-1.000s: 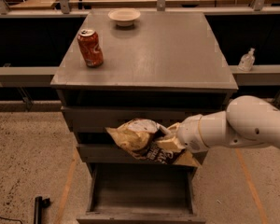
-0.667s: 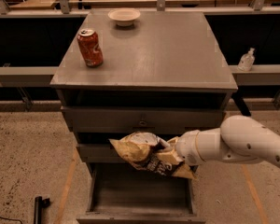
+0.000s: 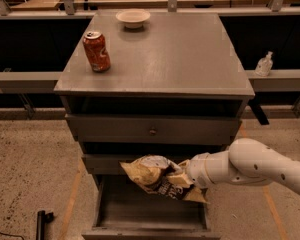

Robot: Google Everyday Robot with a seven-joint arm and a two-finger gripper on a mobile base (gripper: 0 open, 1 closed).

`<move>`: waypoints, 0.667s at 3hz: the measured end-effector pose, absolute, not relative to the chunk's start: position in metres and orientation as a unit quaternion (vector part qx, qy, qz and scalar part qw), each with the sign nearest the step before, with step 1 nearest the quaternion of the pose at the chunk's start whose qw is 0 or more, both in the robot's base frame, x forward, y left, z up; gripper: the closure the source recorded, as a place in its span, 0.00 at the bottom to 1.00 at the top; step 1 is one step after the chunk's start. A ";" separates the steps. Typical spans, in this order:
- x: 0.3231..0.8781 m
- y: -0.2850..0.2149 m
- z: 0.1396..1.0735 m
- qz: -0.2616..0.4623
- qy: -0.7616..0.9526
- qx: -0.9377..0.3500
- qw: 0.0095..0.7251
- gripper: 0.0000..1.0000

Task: Place brown chip bag into bottom drawer

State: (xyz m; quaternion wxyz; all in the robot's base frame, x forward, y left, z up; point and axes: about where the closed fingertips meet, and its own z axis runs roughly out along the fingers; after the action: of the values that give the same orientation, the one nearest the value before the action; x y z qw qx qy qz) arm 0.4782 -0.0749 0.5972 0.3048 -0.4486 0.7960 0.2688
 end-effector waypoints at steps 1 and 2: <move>0.482 -0.077 0.563 0.274 0.809 -0.421 0.305 1.00; 0.490 -0.084 0.503 0.276 0.829 -0.387 0.294 1.00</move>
Offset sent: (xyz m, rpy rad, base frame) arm 0.0224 -0.0248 -0.1921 0.0247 0.1637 -0.2247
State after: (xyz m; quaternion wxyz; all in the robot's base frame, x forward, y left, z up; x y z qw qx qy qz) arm 0.4896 -0.0843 0.5032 0.2942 -0.3867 0.8294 0.2758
